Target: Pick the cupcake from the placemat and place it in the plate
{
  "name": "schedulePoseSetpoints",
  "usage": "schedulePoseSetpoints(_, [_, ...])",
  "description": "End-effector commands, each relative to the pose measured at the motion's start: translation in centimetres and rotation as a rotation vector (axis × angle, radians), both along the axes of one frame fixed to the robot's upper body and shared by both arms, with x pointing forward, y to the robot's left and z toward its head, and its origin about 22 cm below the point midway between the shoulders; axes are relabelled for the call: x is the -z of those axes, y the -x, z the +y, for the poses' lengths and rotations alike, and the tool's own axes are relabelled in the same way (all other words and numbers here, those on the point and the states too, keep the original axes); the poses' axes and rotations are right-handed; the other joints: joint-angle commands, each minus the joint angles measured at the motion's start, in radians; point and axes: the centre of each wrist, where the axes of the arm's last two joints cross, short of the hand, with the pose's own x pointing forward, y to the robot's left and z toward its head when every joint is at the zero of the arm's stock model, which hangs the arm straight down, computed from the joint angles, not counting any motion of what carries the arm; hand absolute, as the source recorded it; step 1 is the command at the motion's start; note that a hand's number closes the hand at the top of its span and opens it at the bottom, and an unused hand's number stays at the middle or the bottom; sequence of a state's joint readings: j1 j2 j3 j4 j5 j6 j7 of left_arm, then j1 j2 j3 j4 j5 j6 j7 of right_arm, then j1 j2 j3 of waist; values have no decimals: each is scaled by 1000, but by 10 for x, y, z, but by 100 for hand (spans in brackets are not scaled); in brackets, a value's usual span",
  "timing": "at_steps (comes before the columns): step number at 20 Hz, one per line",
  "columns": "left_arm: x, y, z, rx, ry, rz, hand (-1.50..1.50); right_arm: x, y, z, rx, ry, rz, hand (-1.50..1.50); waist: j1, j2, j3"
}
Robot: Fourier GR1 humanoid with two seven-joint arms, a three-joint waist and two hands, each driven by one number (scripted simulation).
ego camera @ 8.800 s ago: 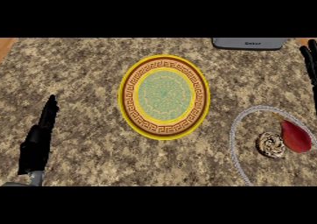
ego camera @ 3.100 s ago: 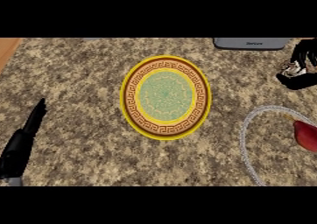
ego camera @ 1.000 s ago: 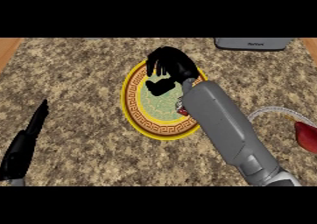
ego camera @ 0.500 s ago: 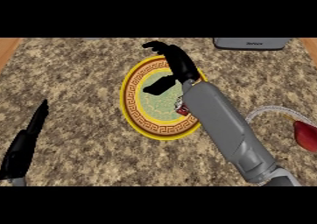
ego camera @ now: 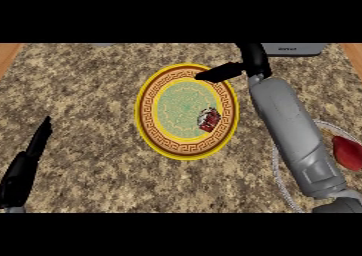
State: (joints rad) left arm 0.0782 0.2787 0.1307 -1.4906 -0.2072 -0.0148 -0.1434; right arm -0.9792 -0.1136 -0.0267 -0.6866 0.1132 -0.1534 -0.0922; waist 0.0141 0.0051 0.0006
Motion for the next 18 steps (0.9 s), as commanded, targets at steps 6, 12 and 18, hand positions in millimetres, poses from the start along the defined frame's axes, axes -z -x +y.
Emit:
schedulePoseSetpoints(6, [-3, 2, -7, -8, 4, -4, 0, 17, 4, -132, -5, -166, -87, -150, 2, 1, 0])
schedulePoseSetpoints(12, [-4, -4, -4, 10, 1, -20, 0, 15, 8, -195, -3, -141, -134, -150, 24, 11, 1])
schedulePoseSetpoints(18, [-12, -21, -10, 10, 8, -8, 0, 5, 6, -209, -6, -133, -134, -150, 24, 10, 1])
